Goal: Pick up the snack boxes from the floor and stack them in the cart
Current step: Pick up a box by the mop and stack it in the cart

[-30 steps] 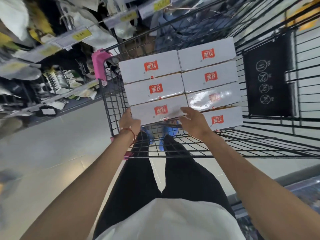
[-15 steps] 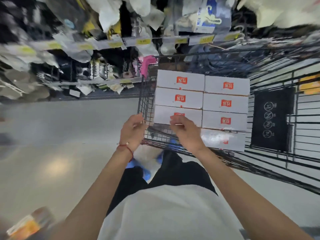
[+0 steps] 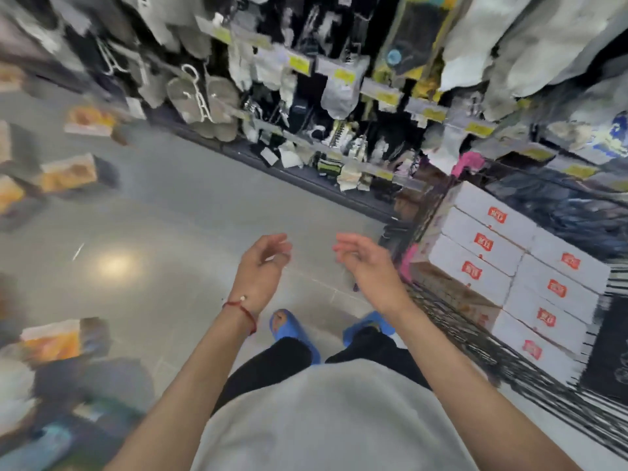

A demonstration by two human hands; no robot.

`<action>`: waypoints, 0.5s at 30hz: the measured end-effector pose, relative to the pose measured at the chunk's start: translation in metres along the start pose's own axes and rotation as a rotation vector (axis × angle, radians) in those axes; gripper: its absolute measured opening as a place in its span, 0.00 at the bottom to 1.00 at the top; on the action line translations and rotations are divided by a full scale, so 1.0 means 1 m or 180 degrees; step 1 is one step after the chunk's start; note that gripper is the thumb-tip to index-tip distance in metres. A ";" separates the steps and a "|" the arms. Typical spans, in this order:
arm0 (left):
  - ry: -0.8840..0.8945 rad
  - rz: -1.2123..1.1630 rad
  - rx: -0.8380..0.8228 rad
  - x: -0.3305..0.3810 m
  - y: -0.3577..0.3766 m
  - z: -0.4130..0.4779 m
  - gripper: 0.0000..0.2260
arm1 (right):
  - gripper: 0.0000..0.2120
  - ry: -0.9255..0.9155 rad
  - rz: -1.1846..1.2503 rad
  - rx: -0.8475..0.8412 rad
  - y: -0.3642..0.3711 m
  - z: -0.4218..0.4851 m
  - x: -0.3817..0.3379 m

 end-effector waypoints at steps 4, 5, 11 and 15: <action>-0.0050 -0.0325 0.0381 -0.007 -0.088 0.005 0.15 | 0.13 -0.0119 -0.0128 -0.0433 0.080 -0.017 -0.025; -0.0067 -0.0409 0.0473 -0.009 -0.107 0.005 0.15 | 0.13 -0.0133 -0.0162 -0.0528 0.096 -0.021 -0.031; -0.0313 -0.0966 0.1058 -0.037 -0.194 -0.001 0.14 | 0.13 -0.0248 -0.0367 -0.1105 0.178 -0.041 -0.065; -0.0559 -0.1279 0.1436 -0.057 -0.231 -0.004 0.14 | 0.13 -0.0360 -0.0487 -0.1476 0.230 -0.042 -0.087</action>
Point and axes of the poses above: each hand's wrist, its own z-axis towards the middle knuckle, its own y-axis out of the palm, x = y × z, the point moved 8 cm from there along z, towards the middle knuckle, and after that the axes turned 13 degrees about x, right-handed, at the moved point
